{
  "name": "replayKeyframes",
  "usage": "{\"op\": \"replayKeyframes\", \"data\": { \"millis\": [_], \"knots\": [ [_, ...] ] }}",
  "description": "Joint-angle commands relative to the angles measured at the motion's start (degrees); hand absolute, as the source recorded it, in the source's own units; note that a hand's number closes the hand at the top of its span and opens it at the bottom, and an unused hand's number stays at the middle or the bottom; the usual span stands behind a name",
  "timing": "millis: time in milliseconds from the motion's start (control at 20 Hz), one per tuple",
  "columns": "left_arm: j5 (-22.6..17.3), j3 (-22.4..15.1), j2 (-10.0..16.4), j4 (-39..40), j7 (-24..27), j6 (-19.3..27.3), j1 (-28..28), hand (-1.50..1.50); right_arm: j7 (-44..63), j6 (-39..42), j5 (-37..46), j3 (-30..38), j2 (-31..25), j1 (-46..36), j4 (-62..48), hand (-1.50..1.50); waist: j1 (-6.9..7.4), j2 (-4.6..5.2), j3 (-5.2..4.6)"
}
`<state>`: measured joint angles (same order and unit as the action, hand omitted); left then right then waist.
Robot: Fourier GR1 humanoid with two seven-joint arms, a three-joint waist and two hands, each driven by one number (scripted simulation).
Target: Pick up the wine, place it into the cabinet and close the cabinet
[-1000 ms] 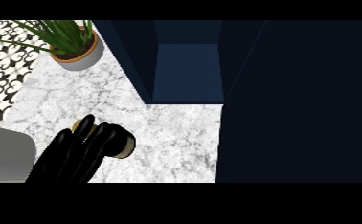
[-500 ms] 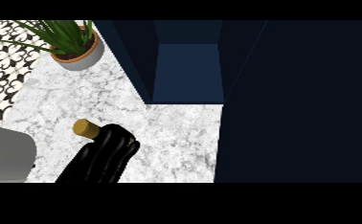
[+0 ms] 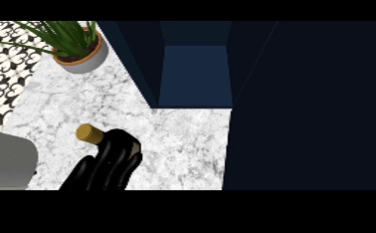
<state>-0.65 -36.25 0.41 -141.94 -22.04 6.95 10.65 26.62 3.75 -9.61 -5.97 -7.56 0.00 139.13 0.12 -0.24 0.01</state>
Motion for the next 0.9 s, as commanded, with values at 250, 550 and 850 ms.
{"op": "replayKeyframes", "data": {
  "millis": [250, 550, 850],
  "knots": [
    [-0.4, 1.9, 1.0, -3.6, -1.1, 3.0, 2.0, -1.50, 6.9, -2.4, -0.4, -2.0, 1.2, -1.8, 6.8, -1.50, -0.08, 0.12, -0.04],
    [-3.5, 8.8, 2.8, -2.5, 2.6, 1.7, 4.6, -1.50, 8.5, -2.0, -3.7, 1.6, 0.1, -3.5, 7.4, -1.50, -0.07, 0.14, -0.04],
    [-11.6, 23.5, 4.6, 3.0, 10.5, -3.6, 6.8, -1.50, 8.1, -1.8, -1.9, 0.4, 0.5, -1.9, 9.0, -1.50, -0.14, 0.13, -0.08]
  ]
}}
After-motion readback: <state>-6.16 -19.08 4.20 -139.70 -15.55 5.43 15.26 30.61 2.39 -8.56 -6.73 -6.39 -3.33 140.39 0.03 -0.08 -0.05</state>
